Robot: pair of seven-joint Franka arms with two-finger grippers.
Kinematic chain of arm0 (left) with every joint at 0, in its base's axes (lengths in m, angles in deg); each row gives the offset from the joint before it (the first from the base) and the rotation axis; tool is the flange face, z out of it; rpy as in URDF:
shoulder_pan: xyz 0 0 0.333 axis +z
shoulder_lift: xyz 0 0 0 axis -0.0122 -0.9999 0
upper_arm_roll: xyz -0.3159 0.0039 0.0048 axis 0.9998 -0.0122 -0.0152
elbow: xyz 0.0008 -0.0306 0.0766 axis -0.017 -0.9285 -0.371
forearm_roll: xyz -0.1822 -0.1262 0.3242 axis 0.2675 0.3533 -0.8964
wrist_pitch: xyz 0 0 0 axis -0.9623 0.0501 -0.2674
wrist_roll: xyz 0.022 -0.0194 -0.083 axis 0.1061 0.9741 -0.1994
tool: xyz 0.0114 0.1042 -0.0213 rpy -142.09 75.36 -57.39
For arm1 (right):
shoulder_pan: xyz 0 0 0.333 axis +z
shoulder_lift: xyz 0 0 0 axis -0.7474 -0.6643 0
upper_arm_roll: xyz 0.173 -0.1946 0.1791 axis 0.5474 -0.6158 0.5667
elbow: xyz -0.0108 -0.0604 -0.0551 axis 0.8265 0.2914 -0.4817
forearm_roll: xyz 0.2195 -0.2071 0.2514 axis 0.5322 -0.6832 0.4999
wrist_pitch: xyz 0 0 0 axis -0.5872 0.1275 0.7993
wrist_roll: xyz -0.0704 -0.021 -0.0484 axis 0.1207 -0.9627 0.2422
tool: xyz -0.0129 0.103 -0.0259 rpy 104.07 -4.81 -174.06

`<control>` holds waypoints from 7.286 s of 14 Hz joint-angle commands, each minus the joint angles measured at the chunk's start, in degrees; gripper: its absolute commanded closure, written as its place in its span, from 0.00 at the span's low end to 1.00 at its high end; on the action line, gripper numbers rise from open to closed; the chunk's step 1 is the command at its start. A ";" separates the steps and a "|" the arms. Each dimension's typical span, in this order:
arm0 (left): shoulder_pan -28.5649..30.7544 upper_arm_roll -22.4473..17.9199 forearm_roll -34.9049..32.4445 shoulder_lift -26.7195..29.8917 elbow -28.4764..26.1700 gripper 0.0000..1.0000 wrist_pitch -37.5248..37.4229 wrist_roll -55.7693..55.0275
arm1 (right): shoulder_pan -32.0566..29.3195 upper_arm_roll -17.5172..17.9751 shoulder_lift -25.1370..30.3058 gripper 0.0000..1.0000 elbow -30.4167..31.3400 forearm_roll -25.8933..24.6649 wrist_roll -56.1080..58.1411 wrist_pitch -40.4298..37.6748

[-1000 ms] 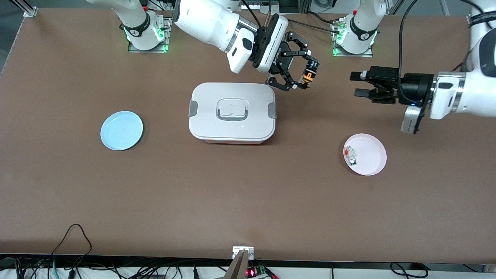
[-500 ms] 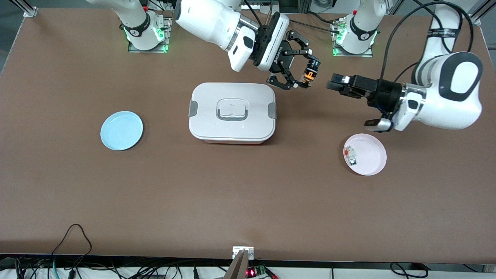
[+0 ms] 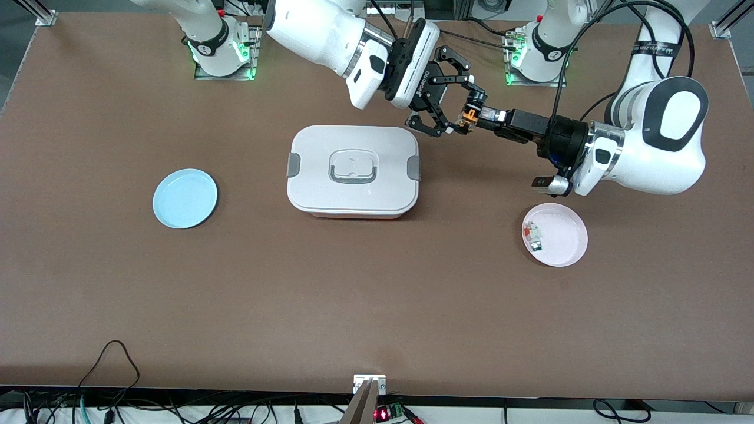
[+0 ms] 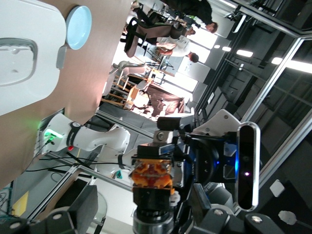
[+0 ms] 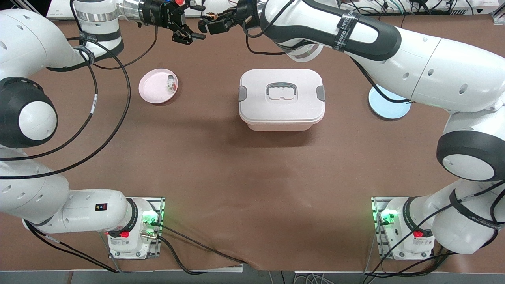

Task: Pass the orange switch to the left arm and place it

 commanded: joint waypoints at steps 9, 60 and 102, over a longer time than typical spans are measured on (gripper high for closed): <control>-3.14 0.15 1.44 -1.38 -0.39 0.74 0.78 1.37 | 0.89 -0.61 -0.34 0.89 -1.14 1.03 -0.70 0.81; 1.17 0.06 -98.23 -23.35 7.61 0.78 40.24 58.42 | -42.69 -8.88 21.98 0.00 7.47 -56.98 -45.96 -70.37; -4.63 -5.66 -84.69 14.27 6.37 0.00 19.33 -6.89 | -44.28 -3.78 28.14 0.00 11.16 -60.23 -55.10 -64.41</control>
